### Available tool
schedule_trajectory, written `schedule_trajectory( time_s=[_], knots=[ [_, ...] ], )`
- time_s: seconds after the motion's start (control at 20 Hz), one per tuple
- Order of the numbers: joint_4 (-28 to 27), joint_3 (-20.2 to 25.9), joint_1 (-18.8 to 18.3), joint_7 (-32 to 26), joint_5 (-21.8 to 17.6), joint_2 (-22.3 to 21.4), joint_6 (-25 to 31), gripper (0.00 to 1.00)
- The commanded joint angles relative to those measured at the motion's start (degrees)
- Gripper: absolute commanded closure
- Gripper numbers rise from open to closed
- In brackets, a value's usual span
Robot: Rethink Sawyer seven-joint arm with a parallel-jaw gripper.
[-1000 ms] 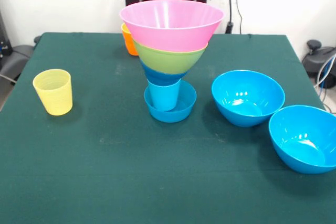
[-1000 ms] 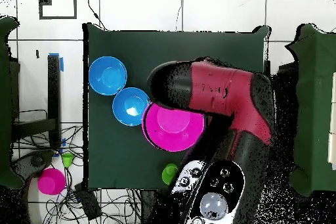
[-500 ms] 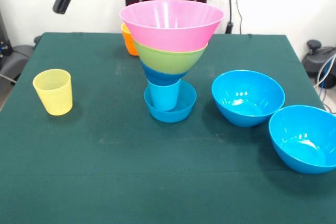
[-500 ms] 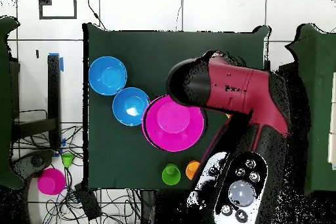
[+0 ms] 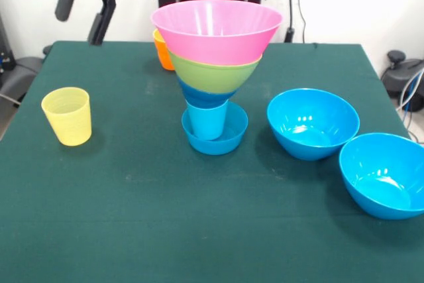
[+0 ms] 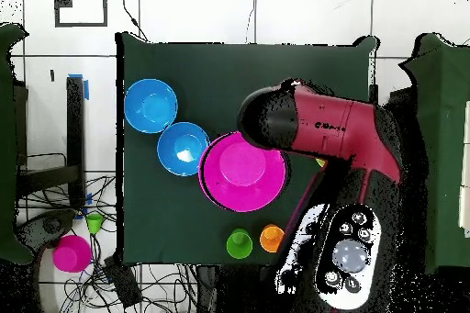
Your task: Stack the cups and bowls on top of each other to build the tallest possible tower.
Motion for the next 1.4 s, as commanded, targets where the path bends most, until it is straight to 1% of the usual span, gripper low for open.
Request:
schedule_trajectory(
  time_s=[0.05, 0.35, 0.75, 1.05, 1.4],
  knots=[
    [7.54, 11.45, -3.35, -3.10, 1.22, 5.41, -0.52, 0.00],
    [9.80, 14.54, -6.36, -3.99, 0.54, 5.44, -2.97, 0.00],
    [11.33, 18.79, -10.44, -5.32, -1.07, 6.34, -5.33, 0.00],
    [11.98, 19.04, -10.79, -4.01, -2.77, 6.72, -7.66, 0.00],
    [11.16, 17.07, -9.86, -3.34, -5.27, 6.86, -11.45, 0.00]
  ],
)
